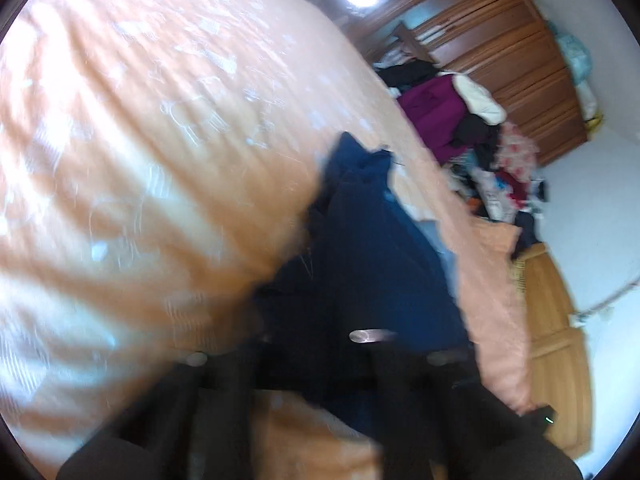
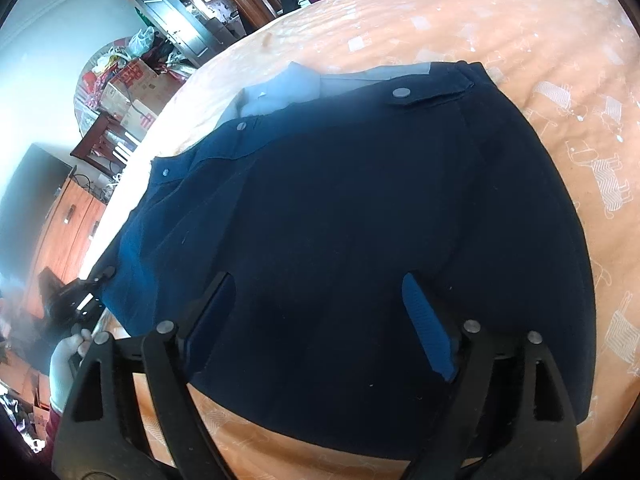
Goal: Fold small clothes
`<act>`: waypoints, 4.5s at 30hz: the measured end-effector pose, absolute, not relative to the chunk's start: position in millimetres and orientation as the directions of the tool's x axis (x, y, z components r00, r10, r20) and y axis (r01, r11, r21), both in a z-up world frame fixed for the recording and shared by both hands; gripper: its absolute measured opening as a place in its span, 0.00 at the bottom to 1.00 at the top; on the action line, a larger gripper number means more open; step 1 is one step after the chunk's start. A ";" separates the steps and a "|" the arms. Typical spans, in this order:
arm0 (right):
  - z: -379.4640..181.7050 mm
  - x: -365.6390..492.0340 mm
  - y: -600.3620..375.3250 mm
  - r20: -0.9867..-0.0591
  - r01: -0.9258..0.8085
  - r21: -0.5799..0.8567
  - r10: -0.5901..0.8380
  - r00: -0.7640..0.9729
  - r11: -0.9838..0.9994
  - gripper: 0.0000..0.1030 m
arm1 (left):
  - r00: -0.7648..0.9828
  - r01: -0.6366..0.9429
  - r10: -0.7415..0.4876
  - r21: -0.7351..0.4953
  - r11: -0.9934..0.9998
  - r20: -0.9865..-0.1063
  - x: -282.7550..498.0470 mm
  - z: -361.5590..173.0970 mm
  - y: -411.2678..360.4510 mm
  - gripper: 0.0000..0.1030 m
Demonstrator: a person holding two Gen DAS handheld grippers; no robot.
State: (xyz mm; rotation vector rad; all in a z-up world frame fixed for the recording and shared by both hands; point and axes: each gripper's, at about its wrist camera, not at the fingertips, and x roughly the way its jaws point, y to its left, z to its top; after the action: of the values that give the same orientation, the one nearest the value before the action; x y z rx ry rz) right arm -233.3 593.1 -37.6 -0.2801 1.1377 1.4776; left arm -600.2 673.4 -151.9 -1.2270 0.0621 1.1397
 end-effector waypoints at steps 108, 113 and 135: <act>-103.4 -83.2 535.3 -0.543 -0.526 0.812 0.655 -0.526 0.251 0.01 | 0.455 -0.687 0.360 -0.064 0.724 -0.814 -284.8 -110.2 604.9 0.44; -106.8 -79.9 535.4 -0.527 -0.516 0.823 0.662 -0.533 0.240 0.01 | 0.599 -0.682 0.390 -0.191 0.706 -0.699 -324.5 -64.6 595.5 0.43; -128.7 -63.9 518.4 -0.428 -0.461 0.873 0.700 -0.571 0.158 0.00 | 0.500 -0.577 0.324 -0.030 0.816 -0.803 -229.1 -127.3 713.4 0.50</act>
State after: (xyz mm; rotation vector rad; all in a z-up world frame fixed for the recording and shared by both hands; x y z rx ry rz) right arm -63.9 518.4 -128.7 0.2416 1.5111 1.5842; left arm -229.1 713.4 -127.3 -0.3134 0.8935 0.5562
